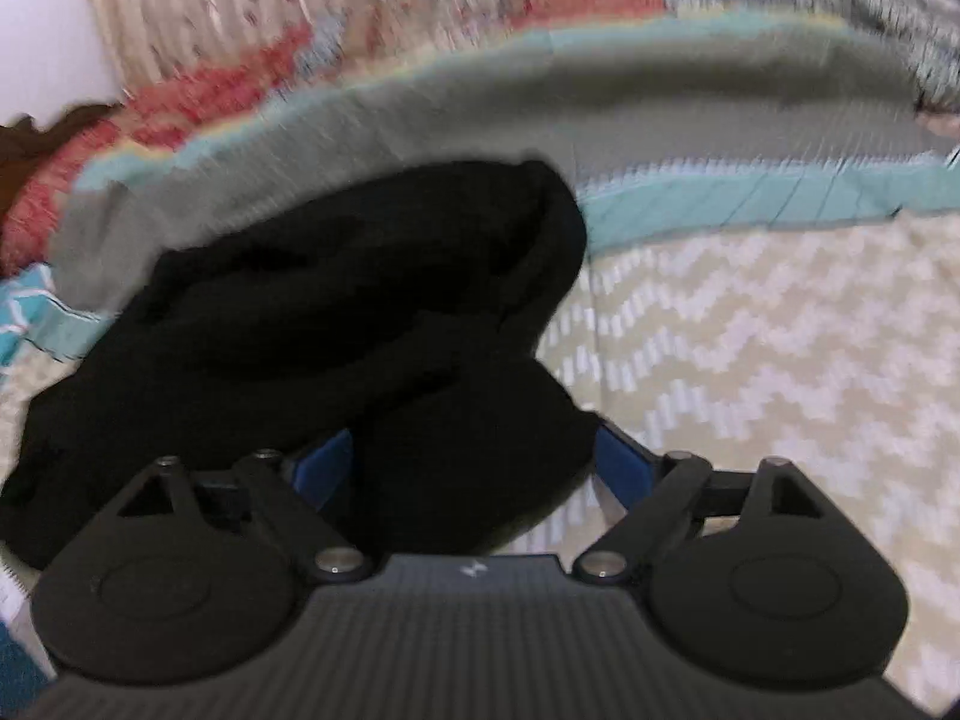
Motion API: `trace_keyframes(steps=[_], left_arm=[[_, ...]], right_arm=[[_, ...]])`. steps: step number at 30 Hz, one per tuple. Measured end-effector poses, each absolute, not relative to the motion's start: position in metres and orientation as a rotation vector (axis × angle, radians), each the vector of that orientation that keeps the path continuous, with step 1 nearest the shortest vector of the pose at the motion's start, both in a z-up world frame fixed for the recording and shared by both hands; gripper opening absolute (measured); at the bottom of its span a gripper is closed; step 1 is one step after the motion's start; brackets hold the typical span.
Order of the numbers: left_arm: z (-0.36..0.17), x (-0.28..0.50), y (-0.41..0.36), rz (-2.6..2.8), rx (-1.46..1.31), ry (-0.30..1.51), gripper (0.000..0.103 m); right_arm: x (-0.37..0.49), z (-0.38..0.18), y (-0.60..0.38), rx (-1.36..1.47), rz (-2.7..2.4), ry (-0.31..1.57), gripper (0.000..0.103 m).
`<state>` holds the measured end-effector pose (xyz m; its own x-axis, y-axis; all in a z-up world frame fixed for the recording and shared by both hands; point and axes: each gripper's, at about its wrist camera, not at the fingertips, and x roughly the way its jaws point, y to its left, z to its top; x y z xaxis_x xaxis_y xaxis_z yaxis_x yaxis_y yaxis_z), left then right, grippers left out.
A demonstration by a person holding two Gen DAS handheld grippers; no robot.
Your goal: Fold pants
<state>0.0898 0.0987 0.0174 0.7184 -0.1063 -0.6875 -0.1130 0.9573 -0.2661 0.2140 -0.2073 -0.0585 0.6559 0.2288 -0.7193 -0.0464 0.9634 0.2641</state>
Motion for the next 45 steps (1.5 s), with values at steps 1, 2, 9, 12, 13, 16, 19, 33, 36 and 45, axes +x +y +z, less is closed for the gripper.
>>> trace_keyframes(steps=[1, 2, 9, 12, 13, 16, 19, 33, 36, 45], left_arm=[[0.018, 0.088, 0.099, 0.0, -0.305, 0.768, 0.008], [0.02, 0.086, 0.099, -0.002, -0.305, 0.761, 0.008], [0.03, 0.064, 0.106, -0.011, -0.338, 0.738, 0.008], [0.034, 0.049, 0.107, -0.026, -0.343, 0.739, 0.008], [0.035, 0.044, 0.107, -0.031, -0.341, 0.74, 0.008], [0.036, 0.027, 0.107, -0.046, -0.339, 0.753, 0.008], [0.034, 0.012, 0.107, -0.057, -0.341, 0.772, 0.008], [0.021, -0.013, 0.119, -0.043, -0.364, 0.823, 0.026], [0.021, -0.004, 0.124, -0.03, -0.372, 0.813, 0.046], [0.007, 0.032, 0.126, -0.036, -0.39, 0.85, 0.053]], right_arm=[[0.214, -0.06, -0.203, 0.209, 0.161, 0.85, 0.047], [0.212, -0.057, -0.198, 0.18, 0.162, 0.849, 0.021], [0.148, 0.0, -0.219, 0.188, 0.203, 0.651, 0.013], [0.111, 0.02, -0.244, 0.251, 0.21, 0.612, 0.009], [0.099, 0.024, -0.251, 0.271, 0.208, 0.605, 0.009], [0.07, 0.028, -0.272, 0.33, 0.201, 0.606, 0.009], [0.051, 0.025, -0.277, 0.351, 0.181, 0.609, 0.009], [0.043, 0.015, -0.268, 0.252, 0.094, 0.639, 0.063], [0.045, 0.014, -0.258, 0.261, 0.152, 0.653, 0.067], [0.07, 0.0, -0.243, 0.296, 0.222, 0.711, 0.079]])
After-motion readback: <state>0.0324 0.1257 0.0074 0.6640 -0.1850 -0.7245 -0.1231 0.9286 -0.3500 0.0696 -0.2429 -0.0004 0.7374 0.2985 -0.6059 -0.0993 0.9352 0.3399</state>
